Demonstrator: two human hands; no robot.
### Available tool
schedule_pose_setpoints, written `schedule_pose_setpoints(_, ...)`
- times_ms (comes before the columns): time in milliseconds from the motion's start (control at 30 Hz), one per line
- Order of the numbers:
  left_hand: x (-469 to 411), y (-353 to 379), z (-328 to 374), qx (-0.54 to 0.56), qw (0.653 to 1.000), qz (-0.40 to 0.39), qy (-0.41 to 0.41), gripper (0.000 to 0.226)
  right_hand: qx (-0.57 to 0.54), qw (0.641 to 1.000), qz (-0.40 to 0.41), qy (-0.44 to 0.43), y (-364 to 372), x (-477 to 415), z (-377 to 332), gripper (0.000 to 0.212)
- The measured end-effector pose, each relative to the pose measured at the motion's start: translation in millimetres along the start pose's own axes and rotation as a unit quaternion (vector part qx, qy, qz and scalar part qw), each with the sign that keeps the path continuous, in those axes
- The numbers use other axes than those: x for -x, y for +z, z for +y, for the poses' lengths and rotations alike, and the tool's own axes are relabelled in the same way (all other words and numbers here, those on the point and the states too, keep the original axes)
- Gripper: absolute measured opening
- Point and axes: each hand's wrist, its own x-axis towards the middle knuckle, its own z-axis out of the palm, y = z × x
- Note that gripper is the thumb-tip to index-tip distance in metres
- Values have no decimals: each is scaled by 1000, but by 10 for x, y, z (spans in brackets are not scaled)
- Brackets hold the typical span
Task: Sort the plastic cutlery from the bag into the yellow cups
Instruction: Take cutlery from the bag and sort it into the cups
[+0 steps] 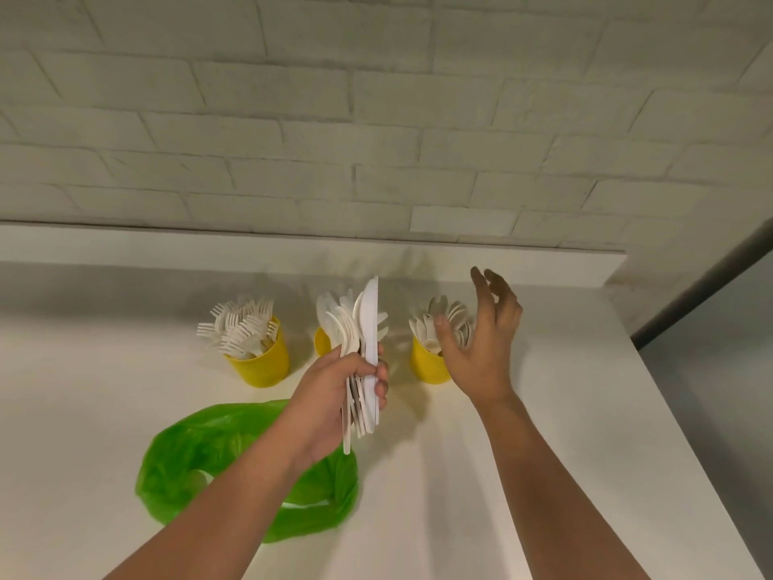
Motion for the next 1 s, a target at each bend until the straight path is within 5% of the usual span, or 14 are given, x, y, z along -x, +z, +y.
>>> schedule_pose_setpoints(200,18,62,8,8,1000,7,1,31,243,955,-157,-61,117,-4,130,59)
schedule_pose_setpoints(300,40,82,19,5,1000,11,4,29,252,949,-184,-40,101,-5,96,59)
schedule_pose_setpoints(400,83,110,42,-4,1000,9,9,29,185,972,-141,-26,-27,-32,-181,59)
schedule_pose_setpoints(500,121,115,56,-8,1000,-3,11,31,-45,996,-69,20,-210,35,-593,46)
schedule_pose_setpoints(600,164,132,58,-33,999,-11,31,31,-226,948,-187,121,-376,105,-973,13)
schedule_pose_setpoints(667,194,145,50,-53,998,-12,45,33,-244,921,-275,127,-396,171,-1065,12)
schedule_pose_setpoints(833,260,95,27,-121,990,-14,66,34,-319,888,-220,248,-378,248,-1143,3)
schedule_pose_setpoints(1000,281,-3,10,-213,973,-10,92,24,-308,883,-252,249,-367,270,-1136,5)
